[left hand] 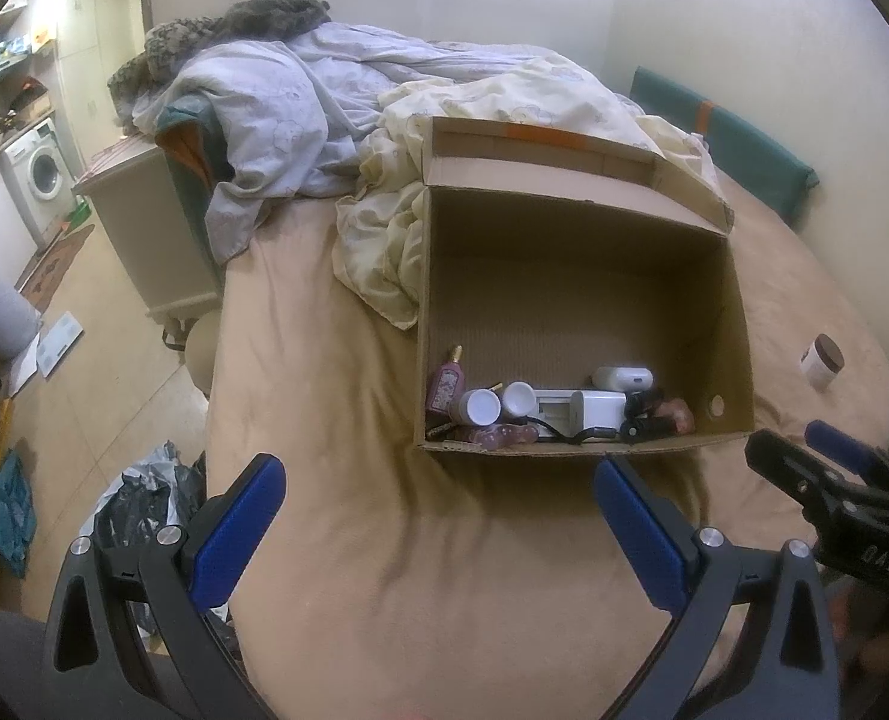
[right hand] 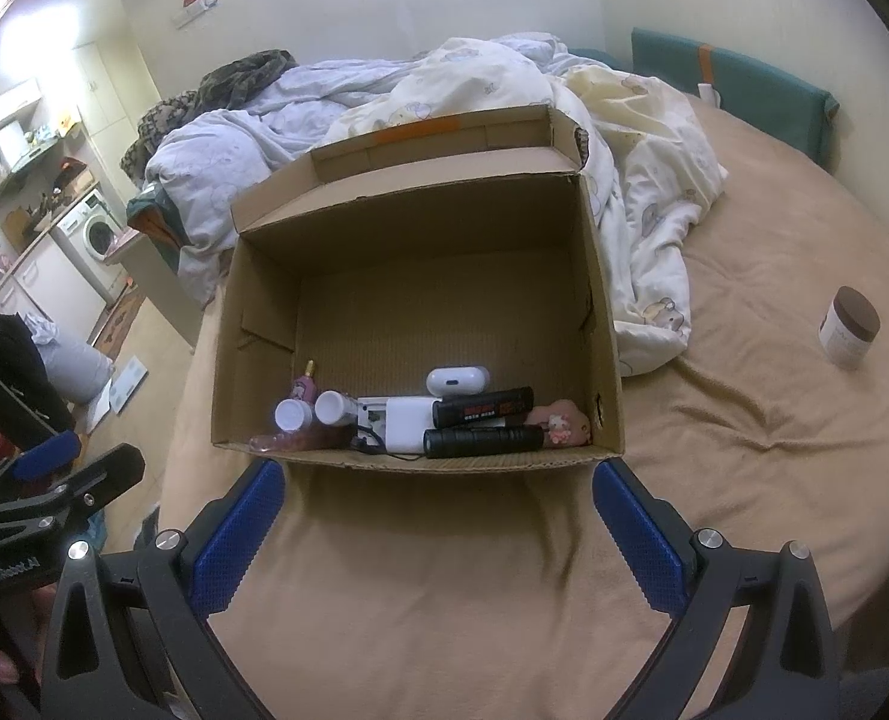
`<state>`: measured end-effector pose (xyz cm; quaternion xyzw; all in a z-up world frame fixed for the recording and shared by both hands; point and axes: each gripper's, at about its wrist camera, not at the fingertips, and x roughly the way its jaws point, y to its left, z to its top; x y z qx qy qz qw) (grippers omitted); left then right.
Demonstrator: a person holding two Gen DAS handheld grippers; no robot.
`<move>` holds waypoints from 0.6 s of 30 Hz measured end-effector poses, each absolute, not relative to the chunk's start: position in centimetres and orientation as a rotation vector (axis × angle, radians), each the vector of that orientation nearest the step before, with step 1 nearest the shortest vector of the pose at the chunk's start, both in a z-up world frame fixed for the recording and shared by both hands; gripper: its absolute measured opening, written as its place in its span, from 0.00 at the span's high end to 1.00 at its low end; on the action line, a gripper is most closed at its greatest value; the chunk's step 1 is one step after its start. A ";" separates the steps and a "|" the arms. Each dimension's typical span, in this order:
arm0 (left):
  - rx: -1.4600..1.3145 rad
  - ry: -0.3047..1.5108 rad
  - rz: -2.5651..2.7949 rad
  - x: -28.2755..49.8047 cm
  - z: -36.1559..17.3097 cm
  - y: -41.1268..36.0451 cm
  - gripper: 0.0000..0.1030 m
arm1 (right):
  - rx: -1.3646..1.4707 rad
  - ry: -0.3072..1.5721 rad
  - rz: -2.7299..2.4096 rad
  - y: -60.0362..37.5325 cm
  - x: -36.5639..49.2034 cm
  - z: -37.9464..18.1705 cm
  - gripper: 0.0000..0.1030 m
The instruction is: Organize rigid objects
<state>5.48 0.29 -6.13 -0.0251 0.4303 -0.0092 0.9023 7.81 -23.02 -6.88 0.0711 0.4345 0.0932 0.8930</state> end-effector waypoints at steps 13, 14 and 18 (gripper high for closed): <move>-0.043 0.894 -0.014 5.5 -6.4 0.5 0.01 | 0.174 0.890 0.180 -23.1 7.5 -6.7 0.00; -0.042 0.896 -0.014 5.5 -6.4 0.6 0.01 | 0.179 0.893 0.182 -23.1 7.6 -6.7 0.00; -0.040 0.895 -0.011 5.5 -6.5 0.8 0.01 | 0.182 0.896 0.183 -23.2 7.6 -6.8 0.00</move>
